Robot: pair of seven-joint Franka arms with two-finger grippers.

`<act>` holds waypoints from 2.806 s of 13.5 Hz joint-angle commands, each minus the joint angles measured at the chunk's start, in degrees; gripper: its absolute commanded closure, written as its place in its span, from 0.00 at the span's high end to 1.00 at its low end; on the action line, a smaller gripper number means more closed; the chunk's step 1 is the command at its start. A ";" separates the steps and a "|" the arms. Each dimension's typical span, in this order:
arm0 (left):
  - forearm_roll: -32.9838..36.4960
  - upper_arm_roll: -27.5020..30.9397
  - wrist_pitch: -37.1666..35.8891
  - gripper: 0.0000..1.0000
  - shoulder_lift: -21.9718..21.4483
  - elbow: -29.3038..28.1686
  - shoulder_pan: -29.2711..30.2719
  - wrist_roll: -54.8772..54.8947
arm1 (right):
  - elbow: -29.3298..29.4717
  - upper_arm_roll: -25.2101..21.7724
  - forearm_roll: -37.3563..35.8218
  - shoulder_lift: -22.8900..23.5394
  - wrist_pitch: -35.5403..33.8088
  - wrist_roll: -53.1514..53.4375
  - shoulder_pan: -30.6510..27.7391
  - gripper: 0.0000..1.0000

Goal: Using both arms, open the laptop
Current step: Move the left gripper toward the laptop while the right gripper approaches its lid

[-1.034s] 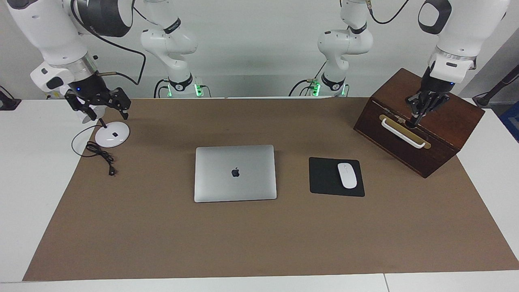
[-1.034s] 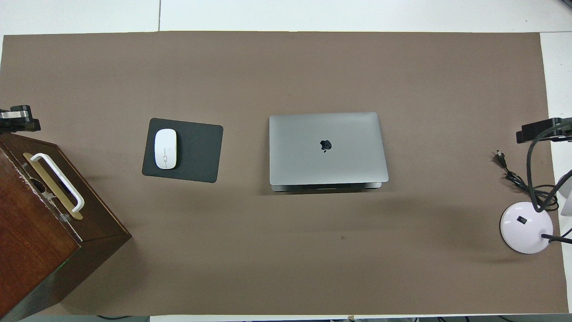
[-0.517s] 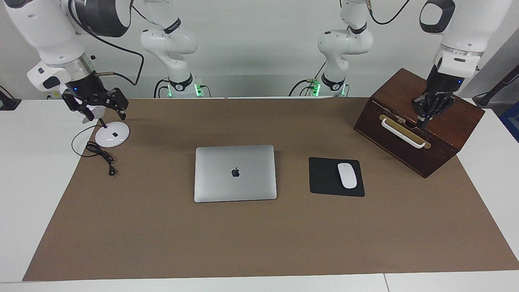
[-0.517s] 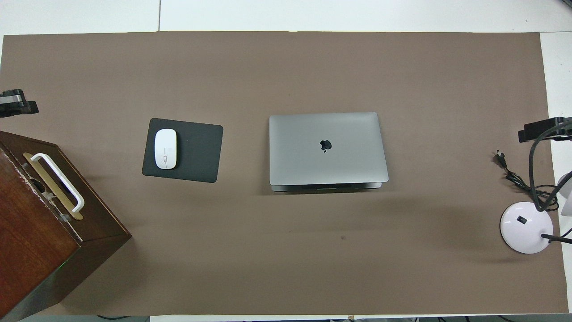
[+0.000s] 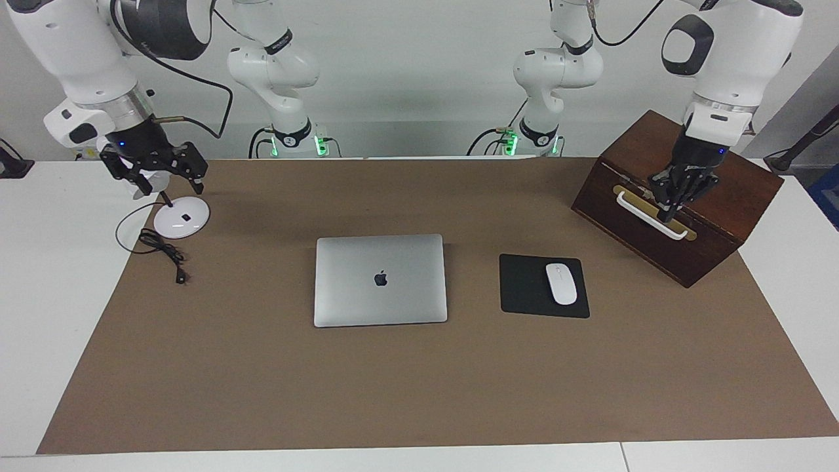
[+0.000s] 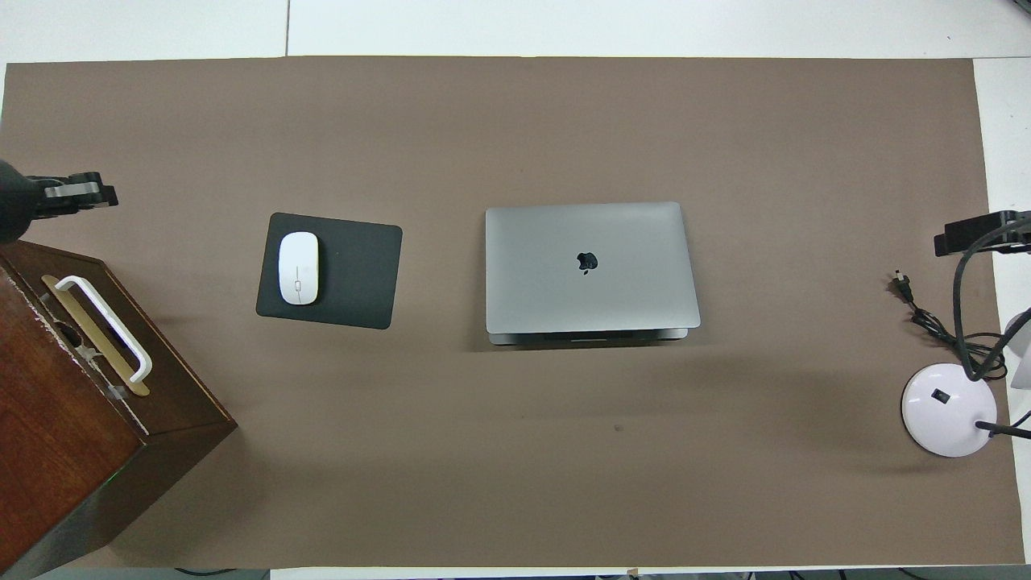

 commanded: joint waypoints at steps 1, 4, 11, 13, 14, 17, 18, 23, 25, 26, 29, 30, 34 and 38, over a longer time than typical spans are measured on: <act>-0.88 0.32 6.40 0.00 -2.89 -6.81 -3.58 0.91 | -1.41 0.57 -0.29 -0.91 1.52 -0.97 -0.86 1.00; -1.32 0.41 11.06 0.00 -4.38 -11.81 -7.97 2.04 | -1.76 0.66 0.06 -1.08 1.43 -0.62 -0.77 1.00; -1.32 0.68 30.22 0.00 -7.55 -29.22 -19.49 3.63 | -12.79 1.36 11.64 -5.90 13.35 16.78 0.37 1.00; -1.23 0.68 35.57 0.00 -7.55 -33.17 -21.87 3.98 | -18.87 1.89 13.93 -8.89 18.99 18.62 2.55 1.00; -1.23 0.68 38.21 0.00 -7.38 -34.93 -23.01 4.07 | -21.16 1.89 15.08 -10.21 20.92 21.51 3.35 1.00; -1.32 0.68 45.07 0.00 -6.85 -40.12 -26.35 4.60 | -27.75 1.98 15.35 -13.29 29.61 28.98 8.97 1.00; -1.32 0.68 46.05 0.00 -6.85 -41.27 -27.58 4.69 | -30.30 1.98 15.35 -14.35 33.39 31.88 11.42 1.00; -1.23 0.59 52.20 0.00 -5.71 -44.78 -32.06 5.13 | -40.78 2.07 15.35 -17.34 50.81 46.89 23.73 1.00; -1.23 0.59 55.89 0.00 -4.13 -46.11 -34.17 5.13 | -40.87 2.07 15.35 -17.34 53.18 53.06 26.21 1.00; -1.23 0.59 57.12 0.00 -3.34 -46.29 -35.49 5.13 | -41.74 2.16 15.35 -17.26 55.46 53.96 26.48 1.00; -1.23 0.59 57.49 0.00 -2.72 -46.46 -38.13 5.47 | -46.57 2.68 15.44 -16.82 66.35 58.08 29.01 1.00; -1.23 0.59 57.92 0.00 -1.94 -46.46 -38.57 7.04 | -47.10 2.68 15.53 -16.73 68.04 60.88 29.29 1.00; -1.23 0.59 60.90 0.00 0.44 -46.46 -40.25 9.16 | -48.69 2.68 15.53 -15.59 71.73 66.86 32.09 1.00; -1.23 0.59 68.28 0.00 6.32 -46.38 -41.64 12.77 | -48.87 2.68 15.53 -15.24 71.83 77.48 32.72 1.00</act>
